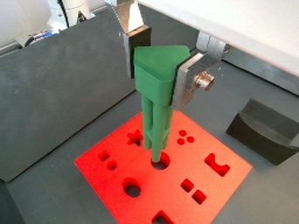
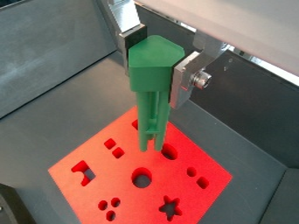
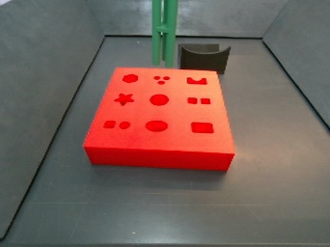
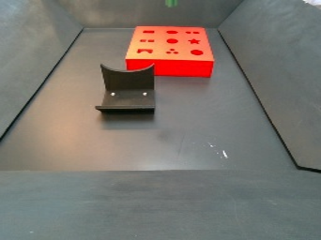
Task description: Insert the 3 prong object.
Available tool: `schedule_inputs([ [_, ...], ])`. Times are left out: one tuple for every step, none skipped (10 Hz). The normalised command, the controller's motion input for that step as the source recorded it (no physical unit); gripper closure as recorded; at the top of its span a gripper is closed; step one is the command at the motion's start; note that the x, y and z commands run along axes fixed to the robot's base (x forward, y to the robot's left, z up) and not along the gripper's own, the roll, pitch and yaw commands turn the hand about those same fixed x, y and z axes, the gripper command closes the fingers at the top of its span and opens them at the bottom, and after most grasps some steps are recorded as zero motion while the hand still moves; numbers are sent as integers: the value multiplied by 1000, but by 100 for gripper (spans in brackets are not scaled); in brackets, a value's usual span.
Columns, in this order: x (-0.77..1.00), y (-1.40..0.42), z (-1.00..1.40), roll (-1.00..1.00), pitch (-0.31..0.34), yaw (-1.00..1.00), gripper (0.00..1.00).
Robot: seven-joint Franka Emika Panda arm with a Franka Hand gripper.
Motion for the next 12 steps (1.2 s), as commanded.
schedule_inputs([
  [0, 289, -246, 63, 0, -94, 100],
  [0, 557, -537, 41, 0, -483, 100],
  [40, 471, -537, 0, 0, -594, 100],
  [91, 371, -514, 0, -3, -709, 100],
  [266, 126, -297, 0, -39, -906, 100],
  [149, 89, -140, -6, -64, -986, 100],
  [69, 23, -9, -4, -54, -1000, 100],
  [11, 0, 0, 0, -24, -1000, 100],
  [6, 0, 0, 0, -13, -1000, 100],
  [74, 46, 0, -4, -34, -994, 100],
  [220, 209, -114, -136, -121, -749, 100],
  [220, 331, -186, -170, -179, -606, 100],
])
